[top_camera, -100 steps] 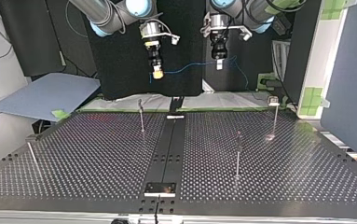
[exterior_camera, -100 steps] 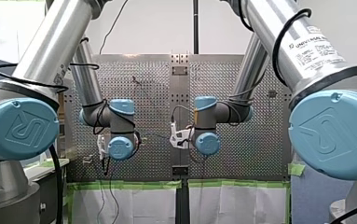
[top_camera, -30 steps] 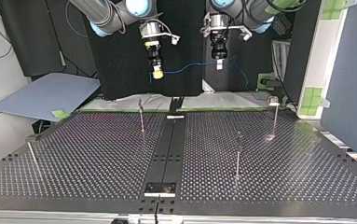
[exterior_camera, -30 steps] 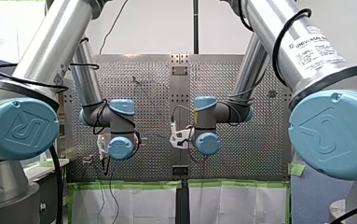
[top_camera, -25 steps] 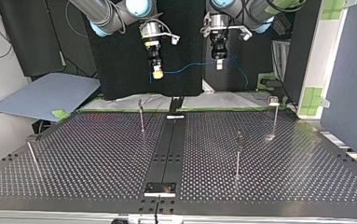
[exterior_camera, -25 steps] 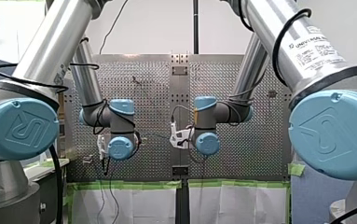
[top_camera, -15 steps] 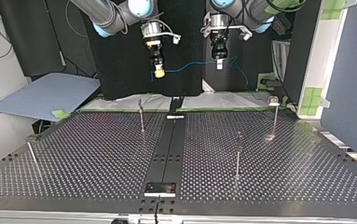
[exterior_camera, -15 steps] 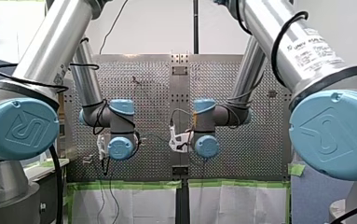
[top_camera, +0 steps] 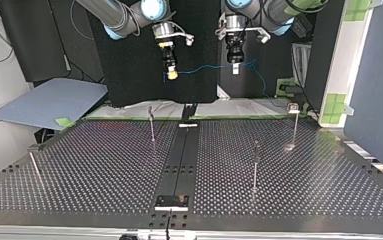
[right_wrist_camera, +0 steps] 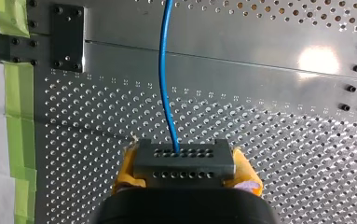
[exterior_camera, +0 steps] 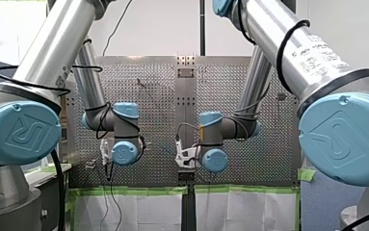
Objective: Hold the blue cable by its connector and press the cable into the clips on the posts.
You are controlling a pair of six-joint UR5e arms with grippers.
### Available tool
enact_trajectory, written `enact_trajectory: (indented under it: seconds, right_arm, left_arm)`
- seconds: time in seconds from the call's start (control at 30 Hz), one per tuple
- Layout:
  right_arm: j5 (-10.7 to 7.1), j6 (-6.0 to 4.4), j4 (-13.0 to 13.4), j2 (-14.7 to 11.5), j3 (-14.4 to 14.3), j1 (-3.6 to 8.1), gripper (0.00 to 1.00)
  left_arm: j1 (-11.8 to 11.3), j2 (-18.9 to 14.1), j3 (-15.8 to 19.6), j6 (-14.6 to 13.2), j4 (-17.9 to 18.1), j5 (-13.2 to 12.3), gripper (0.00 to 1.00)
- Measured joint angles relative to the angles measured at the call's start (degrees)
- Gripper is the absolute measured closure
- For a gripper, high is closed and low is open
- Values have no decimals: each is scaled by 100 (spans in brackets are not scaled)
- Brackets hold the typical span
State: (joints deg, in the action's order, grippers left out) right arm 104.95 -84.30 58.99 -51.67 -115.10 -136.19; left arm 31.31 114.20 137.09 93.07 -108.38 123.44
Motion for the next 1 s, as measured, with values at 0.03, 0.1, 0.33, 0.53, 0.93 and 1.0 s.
enact_trajectory:
  seconds: [0.03, 0.1, 0.33, 0.53, 0.93, 1.0]
  right_arm:
    - [0, 0, 0, 0, 1, 0, 100]
    - [0, 0, 0, 1, 0, 0, 100]
    - [0, 0, 0, 2, 0, 0, 100]
    - [0, 0, 0, 2, 0, 0, 100]
    - [9, 10, -10, 12, 11, 2, 100]
    - [67, 34, -68, 27, 68, 5, 100]
  left_arm:
    - [-1, 1, 0, -1, 0, 0, 100]
    - [-22, 23, 5, -22, -17, -20, 100]
    - [-350, 350, 8, -350, -67, -275, 100]
    - [-695, 695, 9, -695, -70, -313, 100]
    - [-1419, 957, 8, -1420, -64, -314, 100]
    - [-1522, 917, 3, -1533, -50, -295, 100]
